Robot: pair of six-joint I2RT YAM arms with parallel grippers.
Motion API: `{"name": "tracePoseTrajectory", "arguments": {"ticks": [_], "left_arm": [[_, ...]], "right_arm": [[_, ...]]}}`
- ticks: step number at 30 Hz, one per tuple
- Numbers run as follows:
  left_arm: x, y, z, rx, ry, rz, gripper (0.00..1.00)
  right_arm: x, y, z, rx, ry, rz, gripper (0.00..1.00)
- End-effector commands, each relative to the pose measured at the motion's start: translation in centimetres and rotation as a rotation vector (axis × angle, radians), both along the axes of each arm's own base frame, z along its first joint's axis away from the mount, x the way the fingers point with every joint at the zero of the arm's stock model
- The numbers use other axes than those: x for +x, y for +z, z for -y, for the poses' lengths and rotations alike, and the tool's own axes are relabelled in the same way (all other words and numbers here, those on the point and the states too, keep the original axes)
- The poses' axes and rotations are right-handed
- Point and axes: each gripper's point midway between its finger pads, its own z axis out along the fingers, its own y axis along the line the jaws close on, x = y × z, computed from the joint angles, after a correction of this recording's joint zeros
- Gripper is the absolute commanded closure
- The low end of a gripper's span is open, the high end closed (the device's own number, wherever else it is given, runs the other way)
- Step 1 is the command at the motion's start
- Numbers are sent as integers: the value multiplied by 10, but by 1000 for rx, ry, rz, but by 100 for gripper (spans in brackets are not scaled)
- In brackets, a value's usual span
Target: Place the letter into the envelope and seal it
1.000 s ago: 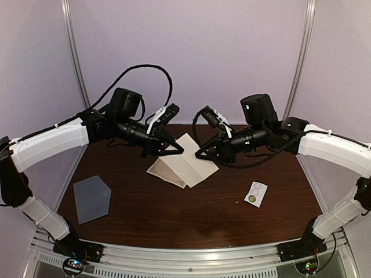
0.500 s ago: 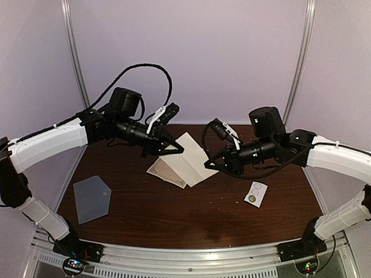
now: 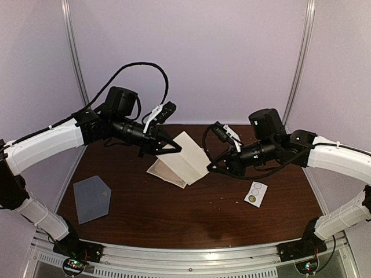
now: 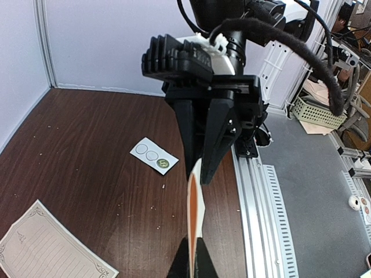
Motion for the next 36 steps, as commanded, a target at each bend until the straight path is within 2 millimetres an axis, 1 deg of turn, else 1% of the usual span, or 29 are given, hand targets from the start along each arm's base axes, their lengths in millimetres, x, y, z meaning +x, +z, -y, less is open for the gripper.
{"name": "tracePoseTrajectory", "arguments": {"ticks": [1, 2, 3, 4, 8, 9, 10, 11, 13, 15, 20, 21, 22, 24, 26, 28, 30, 31, 32, 33, 34, 35, 36], "left_arm": [[-1, 11, -5, -24, 7, 47, 100], [-2, 10, -5, -24, 3, 43, 100], [-2, 10, -5, -23, 2, 42, 100], [-1, 9, -4, -22, 0, 40, 100], [-1, 4, -3, -14, -4, 28, 100], [-1, 3, -3, -13, -7, 25, 100], [-1, 1, -2, -10, -10, 21, 100], [-2, 0, -2, -8, -13, 16, 100], [-3, -4, -1, -5, -29, 1, 100], [-5, -6, 0, -3, -43, -12, 100], [-5, -10, 1, 4, -49, -20, 100], [-5, -11, 1, 5, -50, -20, 100], [-5, -12, 1, 7, -48, -22, 100], [-3, -15, 1, 14, -42, -25, 100], [-2, -17, 2, 20, -39, -28, 100], [2, -18, 2, 30, -17, -16, 100], [16, -16, 1, 42, 59, 14, 80], [26, -13, -1, 46, 128, 35, 67], [37, -7, -6, 46, 207, 71, 50], [50, -1, -12, 42, 296, 111, 36], [59, 9, -20, 28, 372, 151, 29], [67, 19, -28, 14, 447, 186, 24], [71, 33, -38, -13, 506, 218, 21]], "right_arm": [[1, 0, 6, -25, -28, 14, 89], [1, 1, 7, -24, -29, 16, 91], [1, 3, 7, -19, -30, 21, 98], [2, 4, 6, -13, -30, 26, 100], [0, 16, 0, 34, -6, 41, 100], [0, 19, -2, 47, 1, 42, 98], [0, 22, -4, 57, 11, 40, 86], [0, 24, -7, 68, 22, 41, 76], [-1, 28, -13, 86, 49, 40, 65], [1, 30, -19, 96, 76, 41, 61], [3, 37, -37, 120, 142, 35, 61], [4, 39, -39, 127, 151, 38, 62], [4, 40, -41, 132, 160, 39, 66], [3, 43, -45, 147, 181, 39, 84], [1, 46, -47, 160, 197, 40, 100], [3, 49, -47, 171, 184, 53, 100], [12, 52, -44, 182, 121, 73, 100], [18, 54, -42, 184, 80, 85, 100], [24, 55, -40, 189, 37, 90, 100], [29, 55, -37, 192, 1, 91, 100], [35, 54, -34, 198, -35, 90, 100], [41, 55, -31, 205, -70, 91, 100], [47, 56, -27, 211, -108, 96, 100]]}}
